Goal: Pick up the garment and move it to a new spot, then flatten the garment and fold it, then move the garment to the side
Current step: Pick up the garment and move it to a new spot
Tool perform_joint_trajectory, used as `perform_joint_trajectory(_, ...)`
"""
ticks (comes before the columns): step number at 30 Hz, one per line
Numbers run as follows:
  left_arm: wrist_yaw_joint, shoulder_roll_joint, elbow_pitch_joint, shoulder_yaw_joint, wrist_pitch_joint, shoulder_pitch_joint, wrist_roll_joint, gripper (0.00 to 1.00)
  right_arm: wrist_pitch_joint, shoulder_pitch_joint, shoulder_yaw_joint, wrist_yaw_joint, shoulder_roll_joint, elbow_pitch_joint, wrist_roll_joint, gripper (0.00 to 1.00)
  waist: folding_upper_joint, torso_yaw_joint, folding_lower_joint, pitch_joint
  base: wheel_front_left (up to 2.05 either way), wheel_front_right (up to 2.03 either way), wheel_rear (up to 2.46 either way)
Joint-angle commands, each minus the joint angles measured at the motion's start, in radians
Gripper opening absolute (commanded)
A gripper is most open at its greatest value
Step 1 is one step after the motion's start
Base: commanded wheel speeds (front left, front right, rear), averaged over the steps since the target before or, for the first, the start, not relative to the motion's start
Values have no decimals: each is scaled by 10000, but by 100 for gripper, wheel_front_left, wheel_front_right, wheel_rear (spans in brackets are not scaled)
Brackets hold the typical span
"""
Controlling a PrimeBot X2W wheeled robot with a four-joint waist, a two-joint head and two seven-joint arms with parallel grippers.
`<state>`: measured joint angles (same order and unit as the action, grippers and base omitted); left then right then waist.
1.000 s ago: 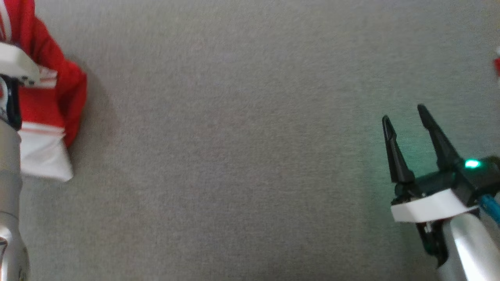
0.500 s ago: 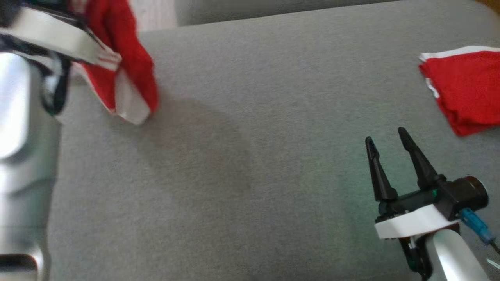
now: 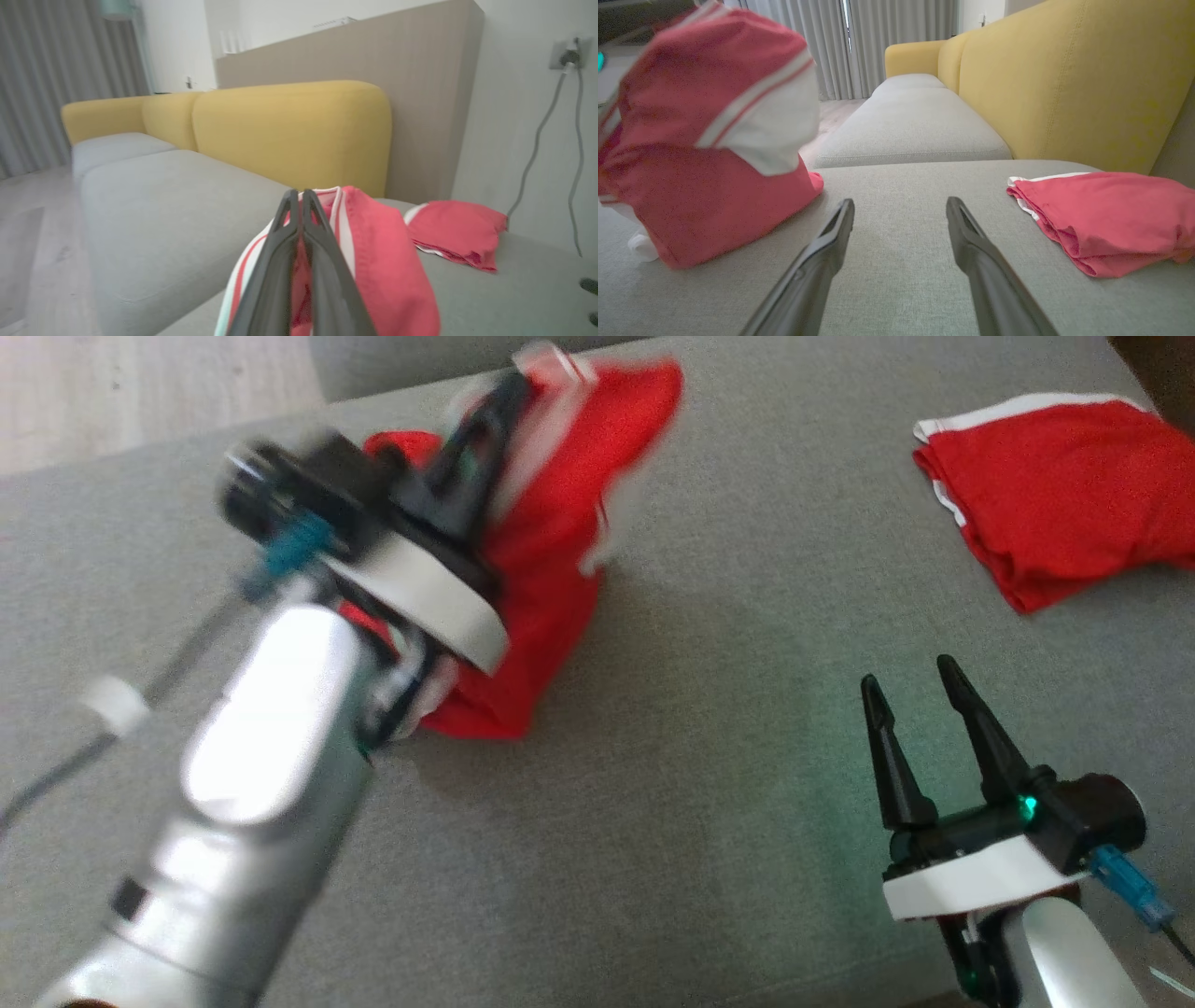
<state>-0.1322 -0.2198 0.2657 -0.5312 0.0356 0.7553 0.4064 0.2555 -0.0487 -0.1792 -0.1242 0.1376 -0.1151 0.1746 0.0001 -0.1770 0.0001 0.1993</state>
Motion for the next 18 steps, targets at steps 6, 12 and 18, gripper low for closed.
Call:
perform_joint_trajectory(6, 17, 510, 1389, -1259, -1498, -616, -449, 0, 63, -316, -507, -65, -204, 249, 206, 100, -1, -443, -1, 628, 0, 0, 0)
perform_joint_trajectory(12, 198, 1104, 2741, -1712, -2671, -921, -827, 100, 63, -277, -583, -65, -292, 133, 227, 100, -1, -230, -1, 499, 0, 0, 0)
perform_joint_trajectory(18, 936, 1544, 2567, -1456, -2964, -1759, -870, 100, 63, 279, -235, -65, -282, -115, 255, 100, -1, 508, -1, -423, 0, 0, 0)
